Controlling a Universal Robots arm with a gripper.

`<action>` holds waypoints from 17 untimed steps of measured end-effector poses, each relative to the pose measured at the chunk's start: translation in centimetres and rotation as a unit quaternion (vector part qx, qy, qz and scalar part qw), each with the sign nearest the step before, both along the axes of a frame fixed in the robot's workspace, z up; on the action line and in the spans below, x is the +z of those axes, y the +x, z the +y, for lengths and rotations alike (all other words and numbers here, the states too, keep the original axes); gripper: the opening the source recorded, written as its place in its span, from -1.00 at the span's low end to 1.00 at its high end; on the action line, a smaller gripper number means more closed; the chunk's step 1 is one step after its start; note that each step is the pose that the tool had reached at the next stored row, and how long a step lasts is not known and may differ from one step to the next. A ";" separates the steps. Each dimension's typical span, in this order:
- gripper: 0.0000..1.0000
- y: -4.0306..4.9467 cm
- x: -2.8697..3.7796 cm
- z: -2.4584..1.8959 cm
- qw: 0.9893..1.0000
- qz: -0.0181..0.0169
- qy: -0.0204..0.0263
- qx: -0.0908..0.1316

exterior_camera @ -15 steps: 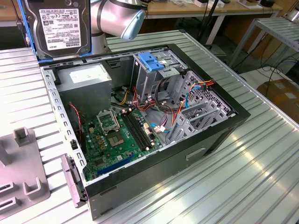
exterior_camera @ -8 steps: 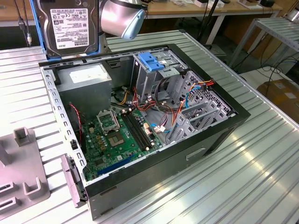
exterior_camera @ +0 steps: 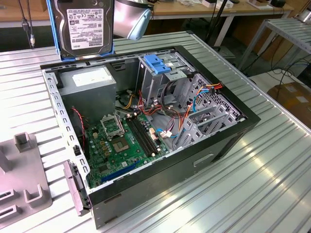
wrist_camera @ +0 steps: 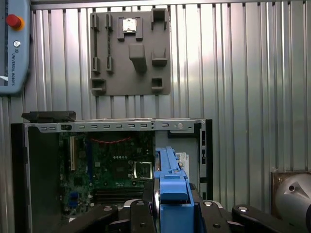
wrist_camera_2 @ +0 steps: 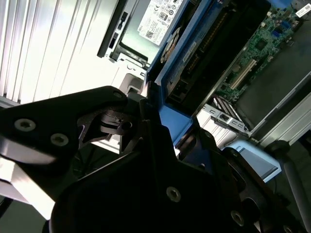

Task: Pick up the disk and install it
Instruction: 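Pick up the disk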

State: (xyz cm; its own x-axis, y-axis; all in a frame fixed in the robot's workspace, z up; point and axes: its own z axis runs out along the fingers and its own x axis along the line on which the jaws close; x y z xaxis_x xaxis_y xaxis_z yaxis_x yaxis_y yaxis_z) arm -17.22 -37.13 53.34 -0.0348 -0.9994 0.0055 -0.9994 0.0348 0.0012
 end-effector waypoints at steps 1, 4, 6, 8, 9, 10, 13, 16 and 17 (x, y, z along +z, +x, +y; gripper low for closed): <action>-0.25 0.27 0.00 0.00 1.000 0.000 0.000 0.000; -0.25 1.13 -0.03 0.00 1.000 0.000 0.000 0.000; -0.25 1.76 -0.05 0.00 1.000 0.000 0.000 0.000; -0.25 2.33 -0.06 0.00 1.000 0.000 0.000 0.000; -0.25 2.95 -0.07 0.00 1.000 0.000 0.000 0.000; -0.25 3.22 -0.08 0.00 1.000 0.000 0.000 0.000; -0.25 4.26 -0.11 0.00 1.000 0.000 0.000 0.000; -0.25 5.21 -0.14 0.00 1.000 0.000 0.000 0.000; -0.25 5.49 -0.14 0.00 1.000 0.000 0.000 0.000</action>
State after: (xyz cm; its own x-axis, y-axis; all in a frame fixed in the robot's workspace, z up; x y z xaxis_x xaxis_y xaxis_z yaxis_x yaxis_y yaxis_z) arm -11.73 -37.14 53.20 -0.0349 -0.9994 0.0055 -0.9994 0.0349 0.0011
